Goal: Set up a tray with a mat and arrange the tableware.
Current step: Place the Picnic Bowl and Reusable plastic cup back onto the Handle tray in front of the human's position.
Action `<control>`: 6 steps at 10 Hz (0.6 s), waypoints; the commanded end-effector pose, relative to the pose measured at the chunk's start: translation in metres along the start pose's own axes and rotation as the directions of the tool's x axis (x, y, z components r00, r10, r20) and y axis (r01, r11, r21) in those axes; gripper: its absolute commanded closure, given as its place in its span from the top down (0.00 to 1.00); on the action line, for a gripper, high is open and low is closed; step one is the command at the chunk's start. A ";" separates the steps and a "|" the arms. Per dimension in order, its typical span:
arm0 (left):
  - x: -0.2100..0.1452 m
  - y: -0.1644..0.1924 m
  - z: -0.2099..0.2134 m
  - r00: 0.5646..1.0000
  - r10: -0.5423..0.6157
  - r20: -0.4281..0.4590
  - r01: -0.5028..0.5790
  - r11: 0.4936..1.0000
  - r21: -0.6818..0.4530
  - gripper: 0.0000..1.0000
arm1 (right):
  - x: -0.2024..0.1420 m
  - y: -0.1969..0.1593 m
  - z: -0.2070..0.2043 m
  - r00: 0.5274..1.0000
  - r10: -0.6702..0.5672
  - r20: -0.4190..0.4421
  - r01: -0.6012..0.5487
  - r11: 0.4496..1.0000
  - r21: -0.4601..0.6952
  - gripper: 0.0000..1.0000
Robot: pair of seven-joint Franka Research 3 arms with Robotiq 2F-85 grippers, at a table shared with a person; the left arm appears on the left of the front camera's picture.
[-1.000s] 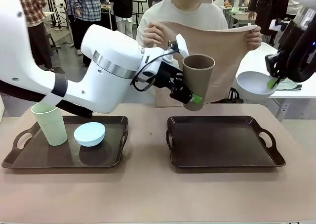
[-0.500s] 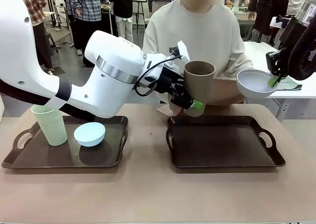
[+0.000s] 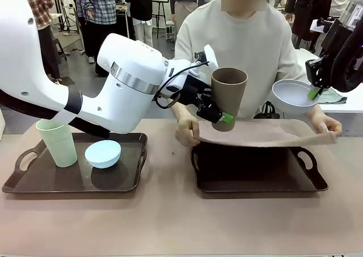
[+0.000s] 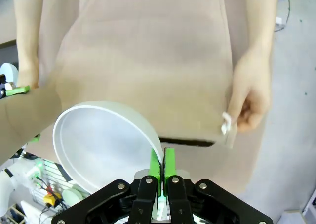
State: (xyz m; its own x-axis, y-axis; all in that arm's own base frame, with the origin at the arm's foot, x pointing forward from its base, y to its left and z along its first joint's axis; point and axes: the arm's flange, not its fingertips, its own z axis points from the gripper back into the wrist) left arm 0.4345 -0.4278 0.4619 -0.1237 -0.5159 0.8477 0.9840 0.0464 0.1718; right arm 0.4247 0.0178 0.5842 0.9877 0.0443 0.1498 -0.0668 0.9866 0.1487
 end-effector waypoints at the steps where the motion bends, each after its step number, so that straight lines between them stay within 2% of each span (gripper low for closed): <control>1: 0.002 0.001 0.001 1.000 -0.014 0.007 0.014 1.000 -0.011 0.00 | 0.001 -0.001 -0.003 1.000 -0.003 0.010 0.003 1.000 -0.002 0.00; 6: 0.002 0.001 0.001 1.000 -0.014 0.007 0.014 1.000 -0.011 0.00 | 0.001 -0.001 -0.003 1.000 -0.003 0.010 0.003 1.000 -0.002 0.00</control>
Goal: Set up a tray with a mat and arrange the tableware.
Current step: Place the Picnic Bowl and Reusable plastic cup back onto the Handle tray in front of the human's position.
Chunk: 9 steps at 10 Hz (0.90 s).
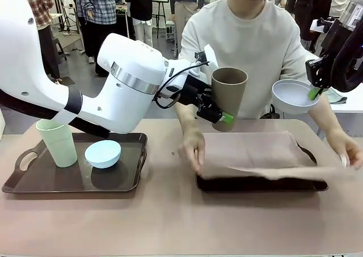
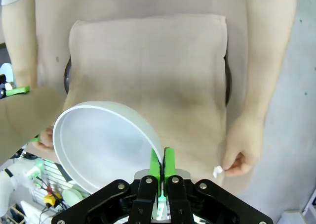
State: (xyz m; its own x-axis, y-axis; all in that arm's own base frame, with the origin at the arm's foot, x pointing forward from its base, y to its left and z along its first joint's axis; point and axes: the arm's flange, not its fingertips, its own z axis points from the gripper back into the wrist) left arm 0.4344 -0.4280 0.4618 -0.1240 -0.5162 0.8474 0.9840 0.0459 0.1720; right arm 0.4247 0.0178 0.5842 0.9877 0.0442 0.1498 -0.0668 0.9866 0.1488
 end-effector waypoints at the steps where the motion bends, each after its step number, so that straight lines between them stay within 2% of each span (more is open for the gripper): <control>1: 0.002 0.001 0.001 1.000 -0.013 0.007 0.013 1.000 -0.011 0.00 | 0.001 -0.001 -0.003 1.000 -0.003 0.010 0.003 1.000 -0.002 0.00; 9: 0.002 0.001 0.001 1.000 -0.013 0.007 0.013 1.000 -0.011 0.00 | 0.001 -0.001 -0.003 1.000 -0.003 0.010 0.003 1.000 -0.002 0.00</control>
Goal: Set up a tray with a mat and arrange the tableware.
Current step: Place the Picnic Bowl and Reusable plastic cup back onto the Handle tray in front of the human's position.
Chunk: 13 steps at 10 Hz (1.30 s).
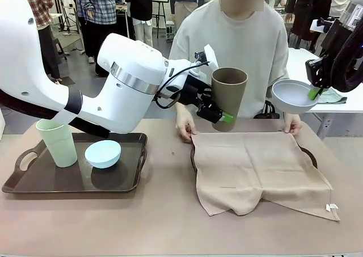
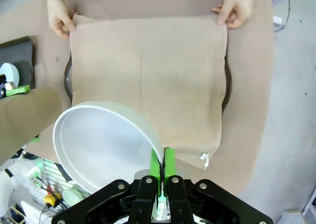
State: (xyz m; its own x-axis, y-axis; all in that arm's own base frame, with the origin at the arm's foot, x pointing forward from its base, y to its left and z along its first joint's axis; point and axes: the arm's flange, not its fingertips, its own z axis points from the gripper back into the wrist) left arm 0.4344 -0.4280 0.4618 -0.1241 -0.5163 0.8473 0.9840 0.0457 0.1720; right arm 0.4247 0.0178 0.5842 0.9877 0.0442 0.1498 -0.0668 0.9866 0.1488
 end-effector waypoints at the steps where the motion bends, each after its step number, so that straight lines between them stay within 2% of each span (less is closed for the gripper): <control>1: 0.002 0.001 0.001 1.000 -0.013 0.007 0.013 1.000 -0.011 0.00 | 0.001 -0.001 -0.003 1.000 -0.003 0.010 0.003 1.000 -0.002 0.00; 12: 0.002 0.001 0.001 1.000 -0.013 0.007 0.013 1.000 -0.011 0.00 | 0.001 -0.001 -0.003 1.000 -0.003 0.010 0.003 1.000 -0.002 0.00; 13: 0.000 0.000 0.000 1.000 0.000 0.000 0.000 1.000 0.000 0.83 | 0.000 0.000 0.000 1.000 0.000 0.000 0.000 1.000 0.000 0.04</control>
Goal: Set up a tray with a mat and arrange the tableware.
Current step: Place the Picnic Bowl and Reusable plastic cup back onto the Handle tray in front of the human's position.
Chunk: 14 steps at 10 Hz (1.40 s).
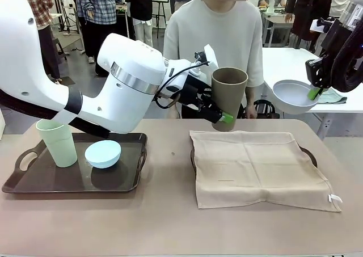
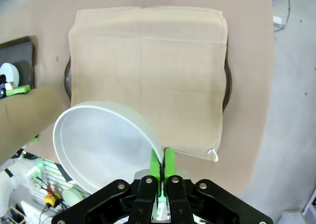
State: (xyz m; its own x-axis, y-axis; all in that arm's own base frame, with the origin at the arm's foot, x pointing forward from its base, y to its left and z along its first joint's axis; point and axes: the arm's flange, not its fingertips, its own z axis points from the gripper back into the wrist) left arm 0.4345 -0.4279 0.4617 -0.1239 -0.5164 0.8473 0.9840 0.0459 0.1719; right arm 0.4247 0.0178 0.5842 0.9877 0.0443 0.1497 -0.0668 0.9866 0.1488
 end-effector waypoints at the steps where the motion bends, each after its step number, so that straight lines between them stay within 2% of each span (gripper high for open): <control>1: -0.021 0.012 -0.014 0.999 0.000 0.032 0.001 1.000 -0.029 0.83 | 0.012 -0.007 -0.034 0.997 -0.052 -0.063 0.051 0.999 -0.018 0.04; 3: -0.061 0.024 -0.039 0.998 0.014 0.058 -0.013 1.000 -0.018 0.83 | 0.022 -0.016 -0.098 0.986 -0.078 -0.150 0.071 0.996 -0.051 0.04; 6: -0.102 0.033 -0.068 0.996 -0.019 0.090 0.022 0.999 -0.030 0.83 | 0.024 -0.013 -0.160 0.979 -0.071 -0.190 0.060 0.996 -0.062 0.04; 9: -0.111 0.029 -0.094 0.997 -0.003 0.082 0.013 0.993 -0.120 0.83 | 0.025 -0.015 -0.169 0.987 -0.071 -0.141 0.064 0.997 -0.051 0.04; 10: -0.113 0.034 -0.082 0.998 0.001 0.059 0.003 0.998 -0.064 0.83 | 0.025 -0.018 -0.176 0.977 -0.051 -0.205 0.044 0.998 -0.040 0.04; 12: -0.116 0.028 -0.092 0.998 0.003 0.066 0.004 0.996 -0.094 0.83 | 0.027 -0.017 -0.173 0.982 -0.050 -0.184 0.043 0.998 -0.040 0.04; 14: -0.117 0.026 -0.098 0.998 -0.014 0.065 0.020 0.995 -0.101 0.83 | 0.035 -0.022 -0.200 0.979 -0.011 -0.202 0.010 1.000 -0.010 0.04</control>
State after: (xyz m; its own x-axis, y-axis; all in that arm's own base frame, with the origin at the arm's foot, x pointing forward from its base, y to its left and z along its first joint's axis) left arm 0.4876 -0.4465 0.3212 -0.1321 -0.4626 0.8767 0.9909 -0.0382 0.1292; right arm 0.4794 0.0293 0.4045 0.9976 0.0352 -0.0588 -0.0281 0.9927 0.1175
